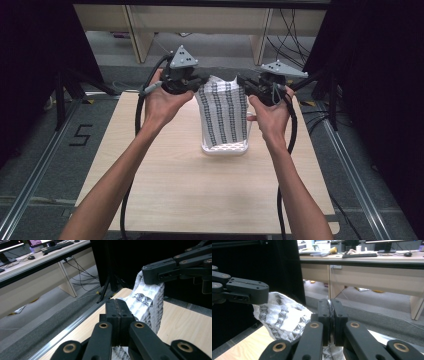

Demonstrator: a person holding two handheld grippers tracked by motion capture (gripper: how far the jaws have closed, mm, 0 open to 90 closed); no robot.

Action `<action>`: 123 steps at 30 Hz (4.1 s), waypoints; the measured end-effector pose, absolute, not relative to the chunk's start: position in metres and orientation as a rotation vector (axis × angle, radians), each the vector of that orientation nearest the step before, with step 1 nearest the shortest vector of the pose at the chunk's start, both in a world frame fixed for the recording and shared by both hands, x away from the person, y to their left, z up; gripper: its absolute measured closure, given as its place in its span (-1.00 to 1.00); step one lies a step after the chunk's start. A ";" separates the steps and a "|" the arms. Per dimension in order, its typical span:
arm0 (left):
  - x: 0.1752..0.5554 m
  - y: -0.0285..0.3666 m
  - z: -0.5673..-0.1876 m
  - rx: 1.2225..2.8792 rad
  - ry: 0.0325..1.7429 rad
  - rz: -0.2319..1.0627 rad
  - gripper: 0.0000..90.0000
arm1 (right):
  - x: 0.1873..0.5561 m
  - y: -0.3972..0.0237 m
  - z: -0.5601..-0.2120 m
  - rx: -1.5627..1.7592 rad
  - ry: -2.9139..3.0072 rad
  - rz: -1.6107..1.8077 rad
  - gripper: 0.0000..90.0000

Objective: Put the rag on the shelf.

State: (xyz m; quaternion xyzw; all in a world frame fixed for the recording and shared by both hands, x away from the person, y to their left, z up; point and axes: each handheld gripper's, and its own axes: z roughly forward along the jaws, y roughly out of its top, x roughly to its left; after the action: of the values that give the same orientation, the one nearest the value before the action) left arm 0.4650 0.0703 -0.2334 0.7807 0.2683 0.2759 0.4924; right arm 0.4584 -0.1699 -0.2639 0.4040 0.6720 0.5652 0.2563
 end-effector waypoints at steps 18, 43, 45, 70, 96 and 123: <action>0.528 0.053 -0.236 1.862 0.761 0.647 1.00 | 0.520 -0.178 -0.267 1.267 1.794 1.466 0.96; 0.581 0.038 -0.289 1.892 0.861 0.556 0.99 | 0.574 -0.179 -0.308 1.393 1.868 1.286 0.94; 0.584 0.038 -0.293 1.903 0.871 0.537 0.99 | 0.576 -0.180 -0.314 1.418 1.873 1.260 0.93; 0.593 0.039 -0.331 1.974 1.006 0.410 0.35 | 0.587 -0.180 -0.336 1.478 1.962 1.122 0.37; 0.570 0.073 -0.319 1.901 1.058 0.423 -0.01 | 0.560 -0.196 -0.316 1.388 1.988 1.198 0.14; 0.545 0.098 -0.321 1.872 1.065 0.399 -0.24 | 0.528 -0.205 -0.309 1.359 2.012 1.307 -0.17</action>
State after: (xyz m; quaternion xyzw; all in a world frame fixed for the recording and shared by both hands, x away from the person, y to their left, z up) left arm 0.5446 0.0976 -0.3205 0.7598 0.4324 0.1620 0.4577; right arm 0.5283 -0.2052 -0.3091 0.4839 0.7162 0.4653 0.1909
